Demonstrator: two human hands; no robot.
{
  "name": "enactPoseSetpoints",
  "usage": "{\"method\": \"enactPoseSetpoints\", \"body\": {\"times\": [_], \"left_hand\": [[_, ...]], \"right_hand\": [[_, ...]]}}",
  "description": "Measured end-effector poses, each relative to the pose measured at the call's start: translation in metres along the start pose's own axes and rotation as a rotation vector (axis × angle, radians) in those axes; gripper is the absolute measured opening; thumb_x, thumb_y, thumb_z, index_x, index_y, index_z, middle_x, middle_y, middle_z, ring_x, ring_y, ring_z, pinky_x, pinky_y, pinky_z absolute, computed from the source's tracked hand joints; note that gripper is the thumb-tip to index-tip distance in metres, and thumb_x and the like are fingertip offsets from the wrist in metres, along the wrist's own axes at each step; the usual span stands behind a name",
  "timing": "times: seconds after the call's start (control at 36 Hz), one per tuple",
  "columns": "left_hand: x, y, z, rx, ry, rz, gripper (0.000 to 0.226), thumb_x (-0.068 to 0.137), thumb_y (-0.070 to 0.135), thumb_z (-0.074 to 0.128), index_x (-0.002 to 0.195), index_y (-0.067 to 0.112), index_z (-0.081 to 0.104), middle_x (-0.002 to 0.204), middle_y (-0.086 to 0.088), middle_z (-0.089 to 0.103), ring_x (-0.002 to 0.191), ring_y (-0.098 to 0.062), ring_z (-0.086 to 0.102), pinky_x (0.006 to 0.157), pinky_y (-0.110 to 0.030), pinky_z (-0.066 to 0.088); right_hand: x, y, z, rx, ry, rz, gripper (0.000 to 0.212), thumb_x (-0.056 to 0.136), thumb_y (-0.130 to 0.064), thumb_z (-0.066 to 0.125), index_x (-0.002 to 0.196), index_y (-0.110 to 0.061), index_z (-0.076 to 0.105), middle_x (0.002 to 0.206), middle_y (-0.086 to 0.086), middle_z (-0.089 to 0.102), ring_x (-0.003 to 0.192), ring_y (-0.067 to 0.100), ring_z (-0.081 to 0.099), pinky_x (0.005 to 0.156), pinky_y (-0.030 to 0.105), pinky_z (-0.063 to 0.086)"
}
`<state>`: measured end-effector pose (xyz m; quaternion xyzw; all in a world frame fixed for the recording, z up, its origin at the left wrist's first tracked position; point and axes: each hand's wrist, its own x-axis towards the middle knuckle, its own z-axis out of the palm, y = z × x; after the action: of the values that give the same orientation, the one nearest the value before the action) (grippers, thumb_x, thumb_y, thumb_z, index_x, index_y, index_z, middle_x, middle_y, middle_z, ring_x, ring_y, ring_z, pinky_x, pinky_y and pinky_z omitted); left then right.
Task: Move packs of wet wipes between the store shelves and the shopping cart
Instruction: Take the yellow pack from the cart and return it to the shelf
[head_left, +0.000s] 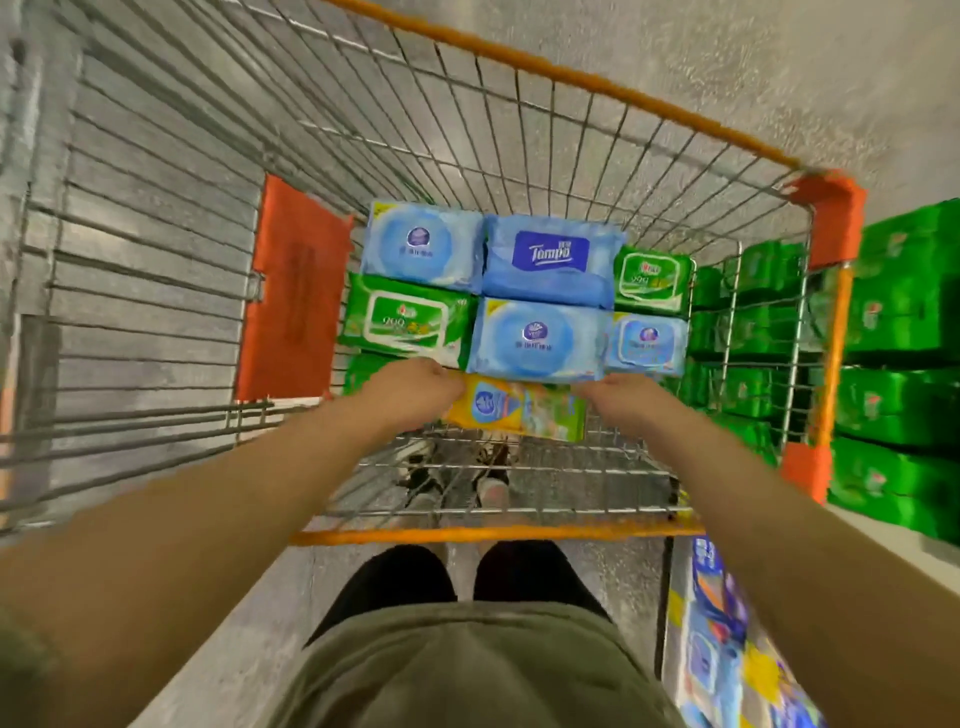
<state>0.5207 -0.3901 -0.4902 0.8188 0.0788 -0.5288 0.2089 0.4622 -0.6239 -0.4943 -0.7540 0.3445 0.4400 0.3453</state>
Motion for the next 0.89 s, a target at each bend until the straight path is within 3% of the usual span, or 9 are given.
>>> {"method": "enactPoseSetpoints", "body": {"times": [0.06, 0.14, 0.22, 0.28, 0.39, 0.5, 0.58, 0.64, 0.89], "left_hand": [[0.020, -0.002, 0.013, 0.057, -0.040, 0.012, 0.032, 0.096, 0.038, 0.057, 0.100, 0.008, 0.069, 0.099, -0.013, 0.065, 0.092, -0.029, 0.063, 0.067, -0.030, 0.042], [0.046, 0.000, 0.031, 0.185, -0.130, 0.063, 0.018, 0.101, 0.029, 0.051, 0.086, 0.019, 0.055, 0.099, -0.009, 0.054, 0.088, -0.021, 0.049, 0.064, -0.031, 0.038], [0.066, 0.008, 0.046, 0.298, -0.197, 0.103, 0.036, 0.106, 0.032, 0.042, 0.125, 0.010, 0.064, 0.136, -0.019, 0.057, 0.122, -0.029, 0.055, 0.099, -0.032, 0.045], [0.076, 0.010, 0.057, 0.342, -0.236, 0.117, 0.048, 0.107, 0.034, 0.036, 0.141, 0.005, 0.053, 0.148, -0.018, 0.049, 0.133, -0.032, 0.049, 0.104, -0.033, 0.041], [0.095, 0.005, 0.080, 0.319, -0.204, 0.186, 0.031, 0.097, 0.017, 0.047, 0.111, 0.001, 0.068, 0.113, -0.023, 0.067, 0.101, -0.039, 0.066, 0.081, -0.040, 0.056], [0.102, 0.001, 0.087, 0.324, -0.182, 0.164, 0.027, 0.102, 0.031, 0.050, 0.122, 0.016, 0.062, 0.131, -0.011, 0.063, 0.099, -0.021, 0.050, 0.094, -0.032, 0.044], [0.114, -0.003, 0.089, 0.283, -0.173, 0.182, 0.020, 0.103, 0.033, 0.048, 0.103, 0.014, 0.057, 0.123, -0.017, 0.064, 0.094, -0.024, 0.050, 0.085, -0.035, 0.044], [0.118, -0.005, 0.087, 0.310, -0.170, 0.178, 0.032, 0.103, 0.033, 0.048, 0.112, 0.006, 0.063, 0.122, -0.020, 0.063, 0.102, -0.031, 0.056, 0.086, -0.036, 0.046], [0.114, -0.002, 0.081, 0.312, -0.204, 0.154, 0.046, 0.105, 0.035, 0.044, 0.143, 0.011, 0.053, 0.149, -0.018, 0.047, 0.135, -0.031, 0.045, 0.105, -0.036, 0.040]], "right_hand": [[0.017, 0.011, 0.006, -0.048, -0.079, 0.017, 0.017, 0.103, -0.028, 0.054, 0.119, -0.023, 0.055, 0.110, 0.002, 0.052, 0.079, 0.013, 0.051, 0.055, 0.019, 0.042], [0.047, 0.028, 0.015, -0.084, -0.136, 0.088, 0.027, 0.100, -0.036, 0.060, 0.121, -0.020, 0.056, 0.109, 0.005, 0.055, 0.092, 0.021, 0.053, 0.061, 0.026, 0.041], [0.077, 0.043, 0.023, -0.066, -0.095, 0.140, 0.038, 0.090, -0.044, 0.071, 0.109, -0.011, 0.064, 0.102, 0.009, 0.064, 0.092, 0.025, 0.058, 0.073, 0.032, 0.046], [0.096, 0.052, 0.031, -0.001, -0.075, 0.167, 0.040, 0.086, -0.043, 0.076, 0.109, -0.012, 0.066, 0.101, 0.007, 0.065, 0.091, 0.023, 0.061, 0.075, 0.031, 0.047], [0.138, 0.074, 0.055, 0.298, -0.116, 0.144, 0.075, 0.056, -0.052, 0.094, 0.120, -0.023, 0.067, 0.116, -0.001, 0.071, 0.102, 0.018, 0.069, 0.091, 0.040, 0.058], [0.151, 0.074, 0.080, 0.600, -0.156, 0.131, 0.043, 0.081, -0.015, 0.084, 0.121, -0.017, 0.068, 0.119, 0.002, 0.073, 0.109, 0.019, 0.069, 0.097, 0.038, 0.053], [0.156, 0.073, 0.088, 0.686, -0.166, 0.157, 0.028, 0.080, -0.011, 0.083, 0.105, -0.019, 0.071, 0.114, 0.002, 0.075, 0.094, 0.014, 0.072, 0.083, 0.031, 0.056], [0.159, 0.074, 0.088, 0.693, -0.188, 0.193, 0.030, 0.080, -0.010, 0.083, 0.106, -0.018, 0.070, 0.110, 0.002, 0.076, 0.080, 0.010, 0.072, 0.064, 0.024, 0.055], [0.151, 0.075, 0.084, 0.713, -0.114, 0.207, 0.052, 0.073, -0.009, 0.089, 0.116, -0.013, 0.061, 0.101, 0.002, 0.074, 0.077, 0.011, 0.072, 0.052, 0.023, 0.055]]}}
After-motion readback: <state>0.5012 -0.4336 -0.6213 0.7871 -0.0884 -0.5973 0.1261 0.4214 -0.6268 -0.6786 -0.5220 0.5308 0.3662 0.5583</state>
